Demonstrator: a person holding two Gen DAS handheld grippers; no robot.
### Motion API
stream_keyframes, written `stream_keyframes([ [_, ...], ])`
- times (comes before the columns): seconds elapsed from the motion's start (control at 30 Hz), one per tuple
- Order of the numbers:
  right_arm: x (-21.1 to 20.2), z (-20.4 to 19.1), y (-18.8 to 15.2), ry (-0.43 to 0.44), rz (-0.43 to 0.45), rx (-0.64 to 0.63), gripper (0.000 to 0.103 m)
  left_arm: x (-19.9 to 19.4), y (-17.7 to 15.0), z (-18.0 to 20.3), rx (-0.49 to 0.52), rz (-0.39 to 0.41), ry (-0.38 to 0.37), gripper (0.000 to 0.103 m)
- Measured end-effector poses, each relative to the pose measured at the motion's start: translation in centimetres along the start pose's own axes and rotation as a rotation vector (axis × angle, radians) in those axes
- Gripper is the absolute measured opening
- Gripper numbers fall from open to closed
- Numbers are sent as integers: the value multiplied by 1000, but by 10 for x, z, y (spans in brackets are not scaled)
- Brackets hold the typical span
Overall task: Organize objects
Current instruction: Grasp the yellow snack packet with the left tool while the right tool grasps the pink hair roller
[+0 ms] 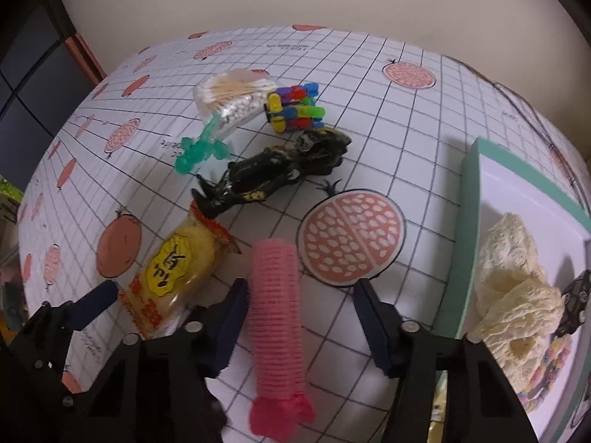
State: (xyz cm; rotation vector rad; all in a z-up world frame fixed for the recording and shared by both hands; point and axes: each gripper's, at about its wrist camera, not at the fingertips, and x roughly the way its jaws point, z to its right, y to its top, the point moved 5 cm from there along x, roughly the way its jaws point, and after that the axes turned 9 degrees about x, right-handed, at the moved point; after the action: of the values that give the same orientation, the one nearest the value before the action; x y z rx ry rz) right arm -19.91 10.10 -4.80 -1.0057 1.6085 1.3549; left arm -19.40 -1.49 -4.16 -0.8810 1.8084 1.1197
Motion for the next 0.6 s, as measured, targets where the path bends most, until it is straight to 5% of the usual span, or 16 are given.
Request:
stream_keyframes([
  [0.6, -3, 13, 0, 40, -10, 46, 41, -1, 0, -3, -25, 11, -17, 63],
])
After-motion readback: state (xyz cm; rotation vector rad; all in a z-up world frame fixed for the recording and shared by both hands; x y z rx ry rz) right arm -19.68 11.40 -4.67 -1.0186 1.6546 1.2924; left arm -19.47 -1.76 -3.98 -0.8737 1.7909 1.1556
